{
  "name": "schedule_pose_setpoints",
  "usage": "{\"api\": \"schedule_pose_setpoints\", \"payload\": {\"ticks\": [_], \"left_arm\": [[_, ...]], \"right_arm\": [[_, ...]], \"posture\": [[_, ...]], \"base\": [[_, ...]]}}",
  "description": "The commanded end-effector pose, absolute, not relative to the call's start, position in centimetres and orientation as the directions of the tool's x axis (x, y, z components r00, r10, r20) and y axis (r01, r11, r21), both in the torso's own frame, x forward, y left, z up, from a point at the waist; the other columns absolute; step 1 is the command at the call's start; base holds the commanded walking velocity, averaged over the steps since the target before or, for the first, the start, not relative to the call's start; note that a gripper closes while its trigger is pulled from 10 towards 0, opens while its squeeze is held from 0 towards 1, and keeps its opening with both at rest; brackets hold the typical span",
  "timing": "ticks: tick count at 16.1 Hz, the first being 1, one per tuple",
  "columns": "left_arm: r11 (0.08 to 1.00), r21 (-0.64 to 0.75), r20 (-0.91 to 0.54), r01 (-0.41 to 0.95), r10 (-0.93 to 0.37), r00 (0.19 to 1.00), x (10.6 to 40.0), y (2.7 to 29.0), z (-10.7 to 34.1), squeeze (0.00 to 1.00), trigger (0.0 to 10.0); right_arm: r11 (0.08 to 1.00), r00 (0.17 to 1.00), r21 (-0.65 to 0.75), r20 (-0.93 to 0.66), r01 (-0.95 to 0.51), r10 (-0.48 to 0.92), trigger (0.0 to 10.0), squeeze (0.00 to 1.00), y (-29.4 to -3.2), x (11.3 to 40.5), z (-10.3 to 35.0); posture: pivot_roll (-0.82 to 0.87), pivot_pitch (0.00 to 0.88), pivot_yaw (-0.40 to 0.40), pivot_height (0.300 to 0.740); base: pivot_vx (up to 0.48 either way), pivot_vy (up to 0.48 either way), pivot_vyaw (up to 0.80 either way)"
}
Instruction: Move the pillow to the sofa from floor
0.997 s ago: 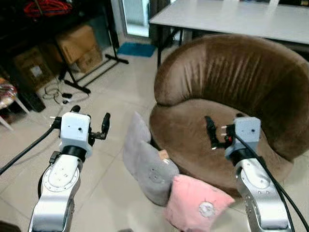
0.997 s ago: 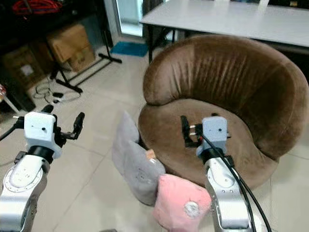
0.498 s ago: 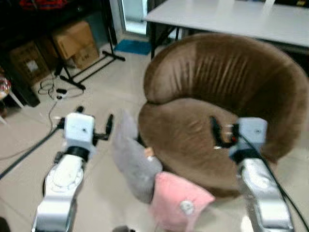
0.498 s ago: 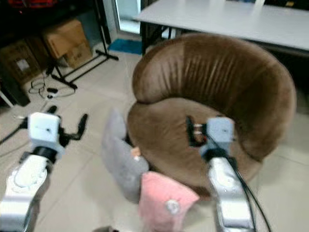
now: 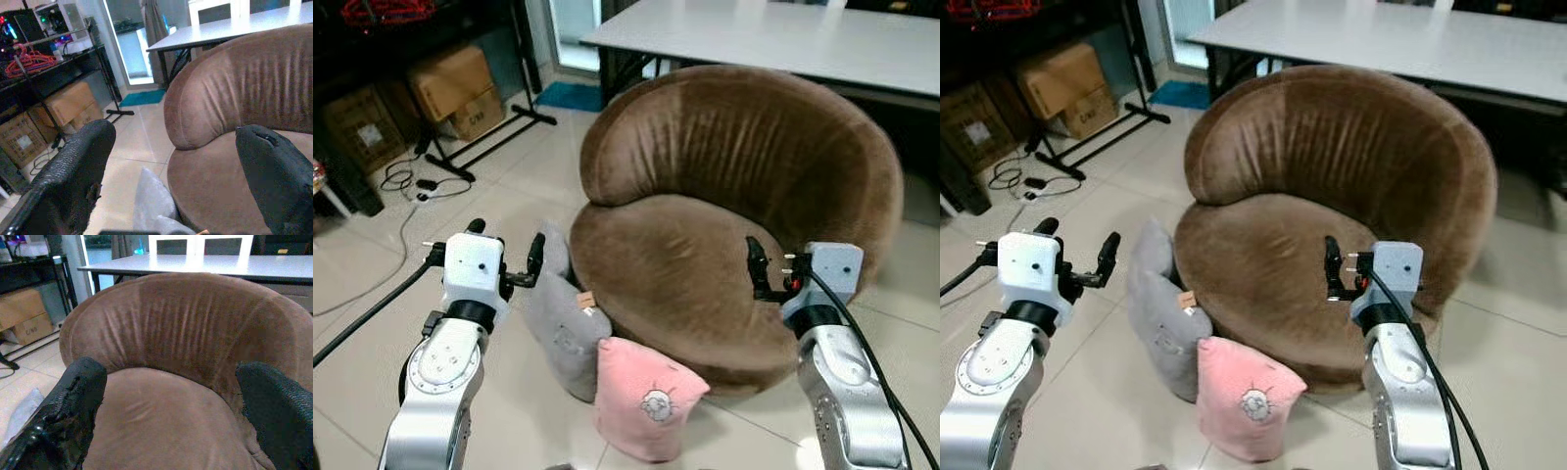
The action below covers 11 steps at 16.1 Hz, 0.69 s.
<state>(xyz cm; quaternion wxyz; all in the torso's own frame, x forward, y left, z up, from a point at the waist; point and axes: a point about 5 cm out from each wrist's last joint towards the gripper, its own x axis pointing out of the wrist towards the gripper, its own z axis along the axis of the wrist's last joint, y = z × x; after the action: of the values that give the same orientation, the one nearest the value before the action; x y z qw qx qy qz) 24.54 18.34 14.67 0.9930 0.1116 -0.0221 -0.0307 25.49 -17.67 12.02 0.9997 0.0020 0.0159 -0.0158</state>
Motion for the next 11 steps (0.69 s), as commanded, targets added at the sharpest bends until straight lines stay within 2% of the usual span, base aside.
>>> {"api": "schedule_pose_setpoints", "payload": {"ticks": [1,3,4,6,11], "left_arm": [[0.968,0.247,0.030,0.038,-0.047,0.998,24.39,19.00,14.54,0.00,10.0],[0.954,0.300,0.054,0.021,-0.039,0.998,24.45,19.20,14.68,0.00,10.0],[0.954,0.299,0.059,0.018,-0.037,0.998,24.47,19.21,14.73,0.00,10.0],[0.953,0.303,0.060,0.019,-0.039,0.997,24.55,19.23,14.79,0.00,10.0],[0.970,0.240,0.060,0.040,-0.056,0.997,24.56,18.85,14.89,0.00,10.0]], "right_arm": [[1.000,1.000,0.015,-0.016,0.005,-0.005,10.0,0.00,-17.08,25.44,12.29],[0.995,0.999,-0.090,0.004,0.047,-0.046,10.0,0.00,-17.51,25.61,12.39],[0.999,1.000,-0.045,0.010,0.000,0.000,10.0,0.00,-17.34,25.65,12.41],[0.999,0.999,-0.038,0.003,0.033,-0.033,10.0,0.00,-17.57,25.71,12.46],[0.999,1.000,-0.032,-0.010,0.025,-0.025,10.0,0.00,-17.16,25.76,12.30]], "posture": [[-0.04,0.062,0.057,0.711],[-0.04,0.067,0.055,0.696],[-0.04,0.067,0.055,0.682],[-0.04,0.067,0.057,0.665],[-0.04,0.070,0.051,0.618]], "base": [[0.000,0.000,0.00],[0.000,0.000,0.00],[0.000,0.000,0.00],[0.000,0.000,-0.42],[0.000,0.000,0.00]]}}
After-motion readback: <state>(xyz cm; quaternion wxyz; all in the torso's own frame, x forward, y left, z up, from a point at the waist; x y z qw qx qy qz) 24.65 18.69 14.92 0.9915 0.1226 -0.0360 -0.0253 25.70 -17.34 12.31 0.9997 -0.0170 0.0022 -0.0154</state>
